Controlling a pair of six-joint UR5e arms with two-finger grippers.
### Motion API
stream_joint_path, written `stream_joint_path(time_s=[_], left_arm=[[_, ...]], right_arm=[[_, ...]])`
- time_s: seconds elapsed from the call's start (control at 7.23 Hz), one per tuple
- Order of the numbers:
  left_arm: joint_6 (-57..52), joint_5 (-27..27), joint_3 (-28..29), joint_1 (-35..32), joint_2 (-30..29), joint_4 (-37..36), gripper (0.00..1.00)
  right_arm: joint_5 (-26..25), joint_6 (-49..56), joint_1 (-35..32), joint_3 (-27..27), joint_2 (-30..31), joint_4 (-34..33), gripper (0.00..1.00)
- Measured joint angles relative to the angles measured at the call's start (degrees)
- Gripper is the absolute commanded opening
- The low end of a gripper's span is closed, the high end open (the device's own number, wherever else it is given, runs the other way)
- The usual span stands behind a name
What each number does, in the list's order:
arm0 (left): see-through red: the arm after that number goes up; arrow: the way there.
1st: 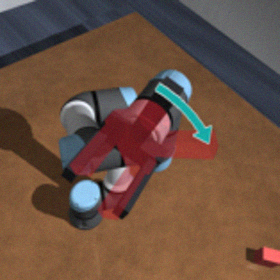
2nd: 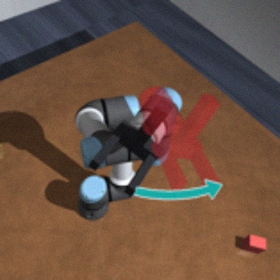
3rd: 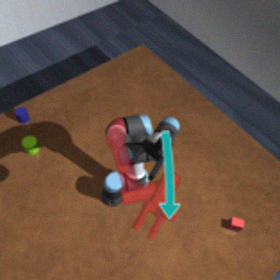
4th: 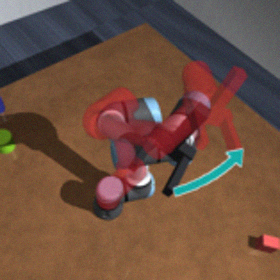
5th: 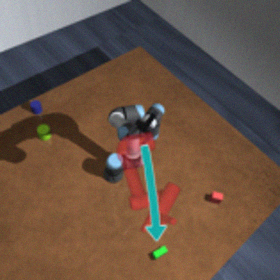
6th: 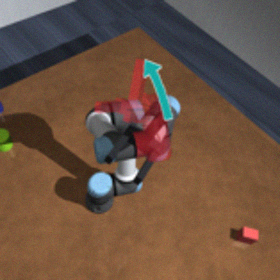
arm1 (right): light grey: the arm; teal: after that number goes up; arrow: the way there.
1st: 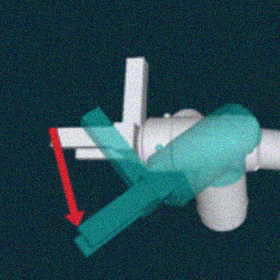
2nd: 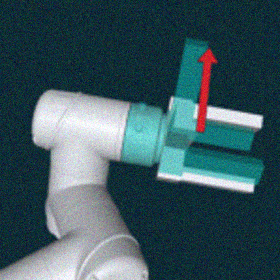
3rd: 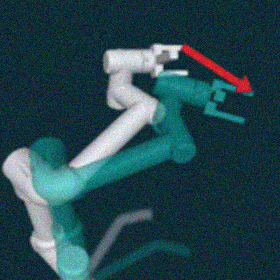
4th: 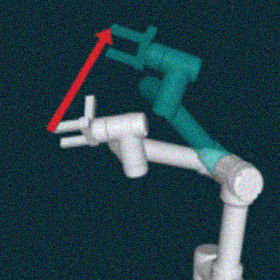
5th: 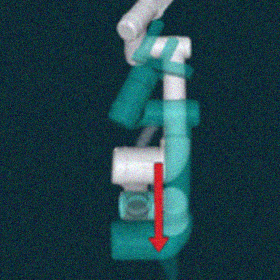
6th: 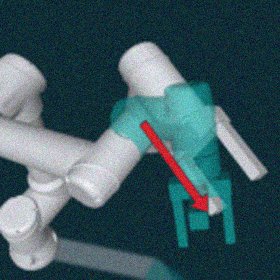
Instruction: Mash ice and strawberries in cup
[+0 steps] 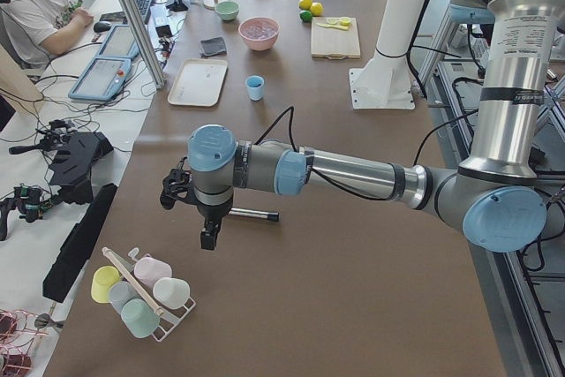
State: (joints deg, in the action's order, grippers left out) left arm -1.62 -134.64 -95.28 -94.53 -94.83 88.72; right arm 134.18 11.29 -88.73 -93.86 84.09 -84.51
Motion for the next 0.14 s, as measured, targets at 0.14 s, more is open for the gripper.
stream_joint_path(time_s=[0.14], left_arm=[[0.0,0.1,0.3,0.3,0.0,0.3,0.98]], right_arm=[[-0.1,0.0,0.1,0.2,-0.8,-0.5,0.99]])
